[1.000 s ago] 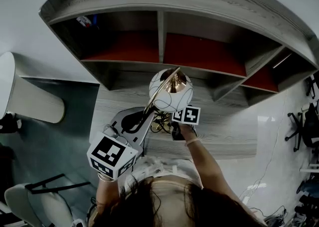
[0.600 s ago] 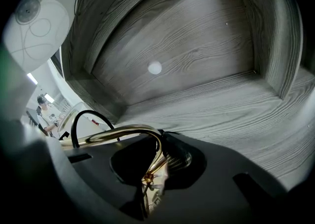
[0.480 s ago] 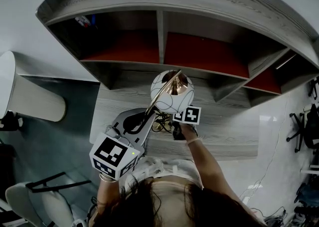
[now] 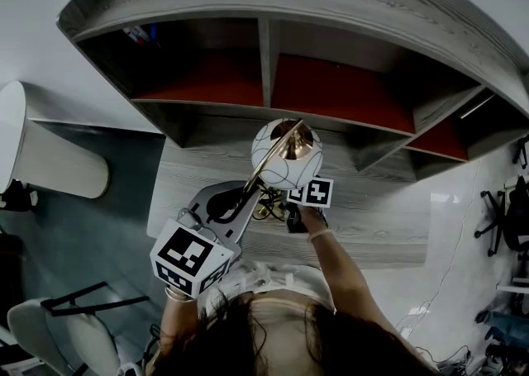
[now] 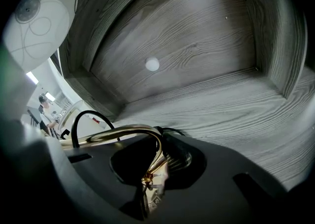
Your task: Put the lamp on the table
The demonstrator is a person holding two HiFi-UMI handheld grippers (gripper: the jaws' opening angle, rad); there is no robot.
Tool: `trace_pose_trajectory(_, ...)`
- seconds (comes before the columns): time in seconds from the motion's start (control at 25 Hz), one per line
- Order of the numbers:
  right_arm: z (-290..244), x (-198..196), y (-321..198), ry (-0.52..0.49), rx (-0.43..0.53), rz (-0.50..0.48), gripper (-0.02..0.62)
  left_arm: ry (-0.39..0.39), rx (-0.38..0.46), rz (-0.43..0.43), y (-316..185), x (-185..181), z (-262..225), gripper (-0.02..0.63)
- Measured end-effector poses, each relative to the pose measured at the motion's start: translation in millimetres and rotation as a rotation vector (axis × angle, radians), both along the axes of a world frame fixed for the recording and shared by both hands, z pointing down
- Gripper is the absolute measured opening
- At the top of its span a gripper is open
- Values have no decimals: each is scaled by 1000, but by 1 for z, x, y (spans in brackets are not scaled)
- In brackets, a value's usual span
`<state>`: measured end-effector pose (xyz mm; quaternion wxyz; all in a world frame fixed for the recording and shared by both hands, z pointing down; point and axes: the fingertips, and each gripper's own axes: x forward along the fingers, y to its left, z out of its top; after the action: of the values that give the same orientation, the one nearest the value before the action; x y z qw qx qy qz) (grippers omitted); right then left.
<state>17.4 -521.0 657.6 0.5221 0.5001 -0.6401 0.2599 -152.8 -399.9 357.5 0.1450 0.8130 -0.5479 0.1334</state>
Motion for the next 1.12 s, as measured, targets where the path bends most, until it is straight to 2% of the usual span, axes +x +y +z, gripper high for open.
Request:
trace_pose_trajectory(0.2, -1, 13, 4, 61, -19, 17, 52, -2, -12, 9, 0, 4, 1, 23)
trace_pose_trajectory(0.28, 0, 4, 0, 15, 1, -4, 52, -6, -18, 7, 0, 3, 1, 23)
trace_pose_trajectory(0.32, -2, -17, -1, -97, 7, -29, 52, -7, -20, 6, 0, 3, 2, 23)
trace_pose_trajectory(0.44, -17, -138, 3, -739, 4, -148, 52, -6, -28, 2, 1, 3, 2, 23)
trace_pose_trajectory(0.48, -19, -159, 5, -853, -3, -163, 52, -2, -30, 1, 1, 3, 3, 23)
trace_pose_trajectory(0.52, -19, -165, 6, -887, -12, -162, 52, 1, -31, -2, 2, 2, 3, 23)
trace_pose_trajectory(0.68, -14, -157, 11, -858, -38, -144, 52, 2, -40, -13, 3, 2, 3, 23)
trace_pose_trajectory(1.12, -11, -156, 9, -860, -28, -117, 54, 39, -58, -12, 3, 1, 4, 23)
